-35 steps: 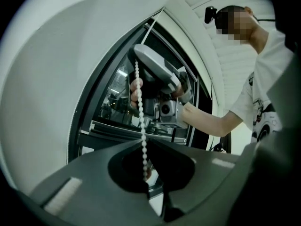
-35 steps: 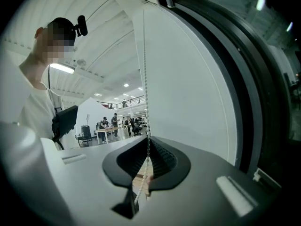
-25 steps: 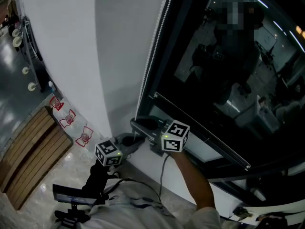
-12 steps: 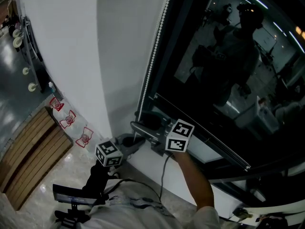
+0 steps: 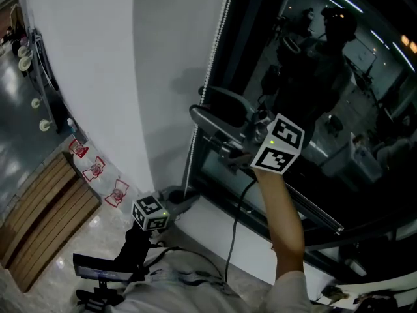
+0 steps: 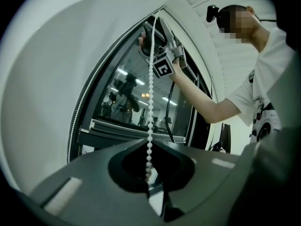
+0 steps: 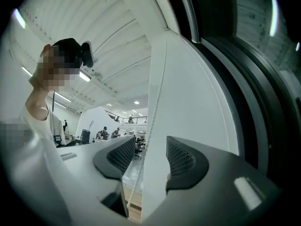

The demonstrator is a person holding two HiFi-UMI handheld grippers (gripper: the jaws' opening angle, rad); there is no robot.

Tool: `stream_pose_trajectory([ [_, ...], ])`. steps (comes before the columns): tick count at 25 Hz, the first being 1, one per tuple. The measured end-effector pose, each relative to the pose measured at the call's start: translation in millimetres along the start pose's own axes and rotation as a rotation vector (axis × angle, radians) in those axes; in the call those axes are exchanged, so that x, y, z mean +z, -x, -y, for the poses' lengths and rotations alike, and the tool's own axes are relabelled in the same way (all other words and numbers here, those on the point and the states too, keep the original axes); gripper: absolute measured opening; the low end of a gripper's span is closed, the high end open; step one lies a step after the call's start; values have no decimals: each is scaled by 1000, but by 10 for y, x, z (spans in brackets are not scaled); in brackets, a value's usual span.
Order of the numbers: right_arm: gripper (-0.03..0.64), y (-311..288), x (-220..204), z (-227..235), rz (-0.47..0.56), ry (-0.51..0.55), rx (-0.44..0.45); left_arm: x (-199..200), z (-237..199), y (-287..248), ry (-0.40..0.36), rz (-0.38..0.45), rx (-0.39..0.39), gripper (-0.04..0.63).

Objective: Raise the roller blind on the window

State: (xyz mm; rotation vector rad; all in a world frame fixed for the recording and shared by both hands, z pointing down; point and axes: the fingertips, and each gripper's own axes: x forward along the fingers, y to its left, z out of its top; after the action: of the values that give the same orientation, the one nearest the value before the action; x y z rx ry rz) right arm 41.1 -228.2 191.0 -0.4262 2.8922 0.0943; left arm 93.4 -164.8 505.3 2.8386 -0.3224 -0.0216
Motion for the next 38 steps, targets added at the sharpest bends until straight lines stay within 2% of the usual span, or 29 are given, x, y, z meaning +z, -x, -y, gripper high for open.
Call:
stream_pose_trajectory([
  [5, 184, -92, 470, 75, 46, 59, 19, 13, -20, -3, -5, 0, 3, -2],
  [11, 142, -195, 904, 133, 87, 115, 26, 15, -37, 8, -6, 4, 10, -2],
  [14, 101, -214, 1048, 139, 110, 125, 21, 19, -42, 9, -5, 3, 12, -2],
  [21, 84, -301, 1139, 129, 107, 150, 22, 44, -41, -9, -7, 9, 8, -2],
  [23, 69, -305, 1177, 140, 112, 155, 13, 43, -32, -15, -6, 11, 5, -2],
  [25, 18, -296, 1198, 149, 116, 153, -4, 24, -26, -13, -2, 9, 4, -2],
  [38, 14, -161, 1157, 118, 155, 106, -43, -47, -22, -3, 19, 1, 6, -2],
])
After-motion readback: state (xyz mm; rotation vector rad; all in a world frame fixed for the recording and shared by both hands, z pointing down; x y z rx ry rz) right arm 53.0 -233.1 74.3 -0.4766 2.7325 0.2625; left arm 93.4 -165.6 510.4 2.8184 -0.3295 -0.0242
